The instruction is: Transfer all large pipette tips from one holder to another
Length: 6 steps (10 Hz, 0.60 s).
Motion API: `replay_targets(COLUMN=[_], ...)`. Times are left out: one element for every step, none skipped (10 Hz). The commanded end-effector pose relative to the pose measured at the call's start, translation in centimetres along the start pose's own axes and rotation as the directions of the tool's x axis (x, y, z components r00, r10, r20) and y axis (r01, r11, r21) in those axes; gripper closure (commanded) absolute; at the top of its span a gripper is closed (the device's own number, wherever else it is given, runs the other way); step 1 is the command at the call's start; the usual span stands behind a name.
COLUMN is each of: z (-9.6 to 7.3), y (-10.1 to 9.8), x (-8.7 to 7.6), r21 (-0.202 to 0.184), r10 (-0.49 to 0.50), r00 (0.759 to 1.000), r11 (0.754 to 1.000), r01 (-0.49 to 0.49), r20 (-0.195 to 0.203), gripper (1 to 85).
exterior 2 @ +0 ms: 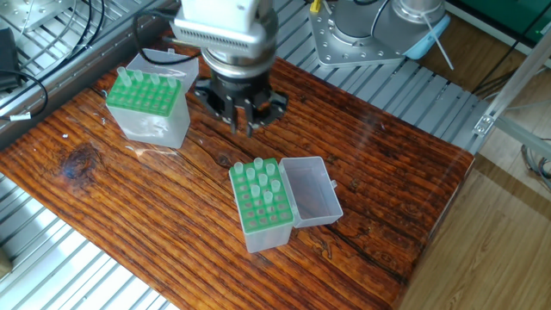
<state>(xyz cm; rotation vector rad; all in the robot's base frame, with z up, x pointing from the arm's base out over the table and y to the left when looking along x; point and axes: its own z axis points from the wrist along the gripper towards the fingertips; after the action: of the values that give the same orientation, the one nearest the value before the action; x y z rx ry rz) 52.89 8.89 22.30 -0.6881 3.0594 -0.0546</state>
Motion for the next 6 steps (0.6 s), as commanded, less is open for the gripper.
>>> replay_targets(z=[-0.4,-0.2,0.1,0.5,0.7,0.7], y=[3.2,3.1,2.9,2.9,2.9,3.0], x=[-2.6,-2.9,-2.9,-3.1,-2.9,-2.7], r21=[-0.039,-0.031,-0.027,-0.023,-0.009,-0.004], r10=[0.07,0.067,0.059,0.048,0.048,0.055], r00=[0.997,0.997,0.997,0.997,0.997,0.997], r11=[0.997,0.997,0.998,0.999,0.999,0.998], r01=[-0.069,-0.066,-0.058,-0.046,-0.048,-0.055], r20=[0.024,0.036,0.046,0.065,0.064,0.053], gripper=[59.3,59.3,59.3,59.3,59.3,59.3])
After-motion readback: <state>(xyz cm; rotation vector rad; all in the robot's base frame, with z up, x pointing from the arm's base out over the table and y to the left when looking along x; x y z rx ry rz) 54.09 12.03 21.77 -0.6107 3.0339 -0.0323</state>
